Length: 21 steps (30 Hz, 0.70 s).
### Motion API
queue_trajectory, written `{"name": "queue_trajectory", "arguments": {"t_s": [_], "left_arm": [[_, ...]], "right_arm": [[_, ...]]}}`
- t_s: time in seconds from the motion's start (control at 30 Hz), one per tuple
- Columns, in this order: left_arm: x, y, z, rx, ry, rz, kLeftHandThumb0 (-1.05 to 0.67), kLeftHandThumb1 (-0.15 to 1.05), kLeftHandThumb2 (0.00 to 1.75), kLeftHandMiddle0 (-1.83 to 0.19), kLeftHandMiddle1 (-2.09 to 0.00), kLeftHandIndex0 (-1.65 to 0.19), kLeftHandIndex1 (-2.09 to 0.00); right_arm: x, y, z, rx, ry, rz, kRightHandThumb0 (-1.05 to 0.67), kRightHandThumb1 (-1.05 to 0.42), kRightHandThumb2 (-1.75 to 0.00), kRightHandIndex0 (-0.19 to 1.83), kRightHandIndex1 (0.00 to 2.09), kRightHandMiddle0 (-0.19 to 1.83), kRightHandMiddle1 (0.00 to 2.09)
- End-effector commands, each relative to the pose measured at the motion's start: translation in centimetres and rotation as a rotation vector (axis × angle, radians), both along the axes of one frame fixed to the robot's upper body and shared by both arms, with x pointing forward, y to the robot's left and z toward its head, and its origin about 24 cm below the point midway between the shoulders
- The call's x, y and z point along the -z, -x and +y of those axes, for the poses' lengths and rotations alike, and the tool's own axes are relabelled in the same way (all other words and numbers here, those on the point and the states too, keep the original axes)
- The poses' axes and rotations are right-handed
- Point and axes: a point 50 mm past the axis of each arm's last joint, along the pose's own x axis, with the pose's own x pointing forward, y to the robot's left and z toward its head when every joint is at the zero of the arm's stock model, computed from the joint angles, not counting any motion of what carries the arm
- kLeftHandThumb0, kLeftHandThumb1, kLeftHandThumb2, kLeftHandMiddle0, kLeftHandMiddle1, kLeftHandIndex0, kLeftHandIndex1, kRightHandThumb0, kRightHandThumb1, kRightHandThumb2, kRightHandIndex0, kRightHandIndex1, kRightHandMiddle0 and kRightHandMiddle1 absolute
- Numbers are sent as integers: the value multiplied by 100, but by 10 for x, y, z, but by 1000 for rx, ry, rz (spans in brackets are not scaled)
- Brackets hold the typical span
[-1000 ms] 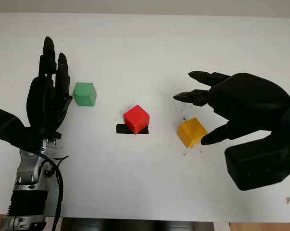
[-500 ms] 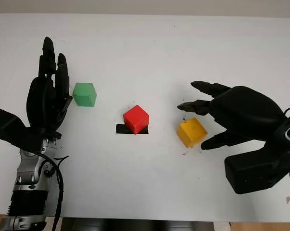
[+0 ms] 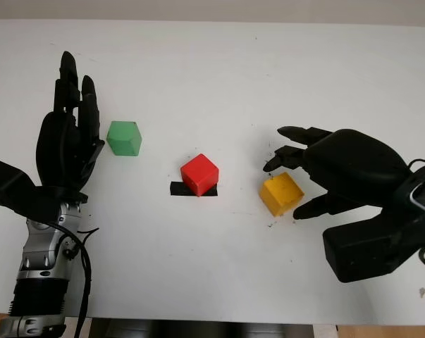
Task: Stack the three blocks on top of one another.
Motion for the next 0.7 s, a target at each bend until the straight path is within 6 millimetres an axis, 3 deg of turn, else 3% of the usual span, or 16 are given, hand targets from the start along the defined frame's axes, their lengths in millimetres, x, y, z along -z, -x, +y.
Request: {"name": "queue_trajectory", "arguments": {"t_s": [0.0, 0.23, 0.67], "left_arm": [[0, 2, 3, -9, 1, -6, -68, 105, 53, 19, 0, 19, 0], [1, 3, 3, -14, -1, 0, -68, 105, 54, 19, 0, 19, 0], [1, 4, 3, -5, -3, 7, -68, 105, 55, 19, 0, 19, 0]], "right_arm": [[-2, -1, 4, -19, -32, -27, -49, -90, -6, 25, 9, 31, 91], [-2, -4, 5, -21, -49, -55, -43, -90, -5, 31, 10, 36, 111], [6, -6, 1, -14, -91, -43, -38, -84, -5, 35, 9, 44, 110]]}}
